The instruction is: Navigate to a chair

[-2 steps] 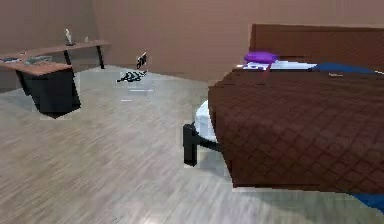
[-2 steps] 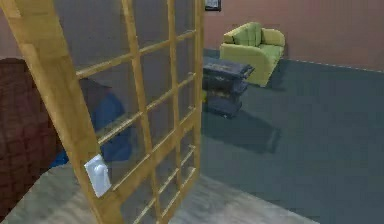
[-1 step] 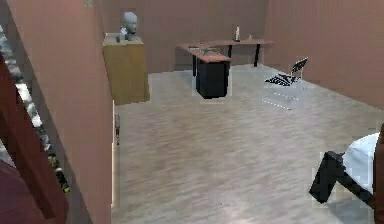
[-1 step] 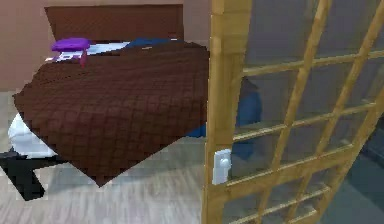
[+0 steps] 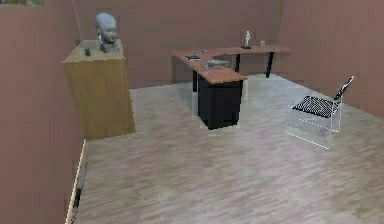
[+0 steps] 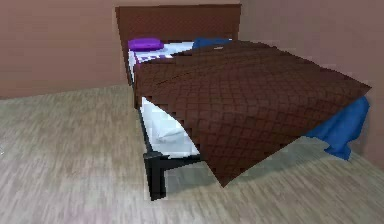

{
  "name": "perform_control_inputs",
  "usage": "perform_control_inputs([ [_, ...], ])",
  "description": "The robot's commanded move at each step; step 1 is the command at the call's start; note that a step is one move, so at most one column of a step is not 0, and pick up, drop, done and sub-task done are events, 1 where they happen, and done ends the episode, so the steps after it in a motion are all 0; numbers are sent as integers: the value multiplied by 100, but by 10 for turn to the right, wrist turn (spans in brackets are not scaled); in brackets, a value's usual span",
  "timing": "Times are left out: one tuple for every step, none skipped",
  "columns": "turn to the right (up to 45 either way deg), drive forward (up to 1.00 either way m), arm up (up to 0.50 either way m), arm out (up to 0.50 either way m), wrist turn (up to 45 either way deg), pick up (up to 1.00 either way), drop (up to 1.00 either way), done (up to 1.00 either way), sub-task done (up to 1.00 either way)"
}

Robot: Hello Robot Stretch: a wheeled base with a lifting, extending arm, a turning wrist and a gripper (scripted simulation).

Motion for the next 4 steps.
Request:
perform_control_inputs([
  [-30,0,0,0,0,0,0,0,0],
  [0,55,0,0,0,0,0,0,0],
  [450,0,0,0,0,0,0,0,0],
  [330,0,0,0,0,0,0,0,0],
])
